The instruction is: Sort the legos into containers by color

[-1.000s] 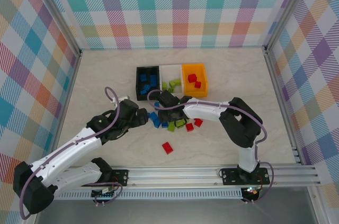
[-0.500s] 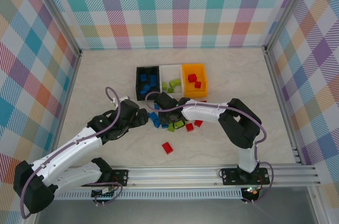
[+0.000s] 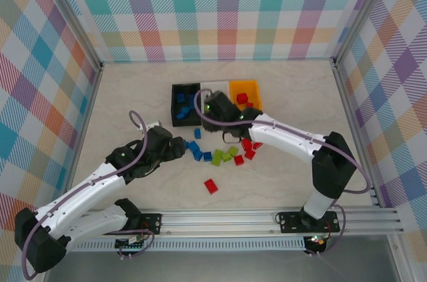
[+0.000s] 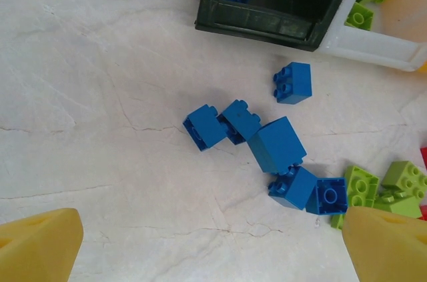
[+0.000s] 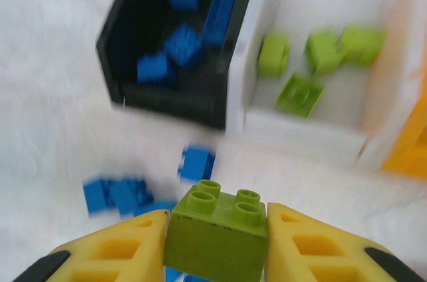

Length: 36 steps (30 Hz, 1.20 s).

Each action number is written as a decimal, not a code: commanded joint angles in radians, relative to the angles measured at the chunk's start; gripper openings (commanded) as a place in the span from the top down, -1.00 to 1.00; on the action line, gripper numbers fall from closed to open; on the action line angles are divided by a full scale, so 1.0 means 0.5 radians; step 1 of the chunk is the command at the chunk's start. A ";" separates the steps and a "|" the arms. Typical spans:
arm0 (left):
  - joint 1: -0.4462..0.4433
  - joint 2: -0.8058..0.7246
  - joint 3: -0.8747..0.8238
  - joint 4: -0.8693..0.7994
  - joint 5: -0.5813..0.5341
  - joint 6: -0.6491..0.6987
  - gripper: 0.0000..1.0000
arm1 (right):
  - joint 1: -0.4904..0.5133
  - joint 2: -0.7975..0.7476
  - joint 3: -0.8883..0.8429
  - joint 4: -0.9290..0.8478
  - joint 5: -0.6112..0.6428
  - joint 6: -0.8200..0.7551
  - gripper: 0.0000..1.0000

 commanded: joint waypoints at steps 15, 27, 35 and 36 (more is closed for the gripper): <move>-0.004 0.037 -0.079 0.026 0.324 0.072 -1.00 | -0.391 0.969 1.011 -0.203 -0.170 -0.112 -0.02; -0.418 0.368 -0.008 0.033 0.516 0.135 -1.00 | -0.388 0.274 0.377 0.006 -0.228 -0.114 -0.44; -0.859 0.957 0.167 0.088 0.571 0.270 -1.00 | -0.385 -0.325 -0.379 0.130 -0.208 -0.040 -0.47; -0.880 1.044 0.209 0.067 0.591 0.307 -1.00 | -0.385 -0.374 -0.440 0.138 -0.193 -0.030 -0.47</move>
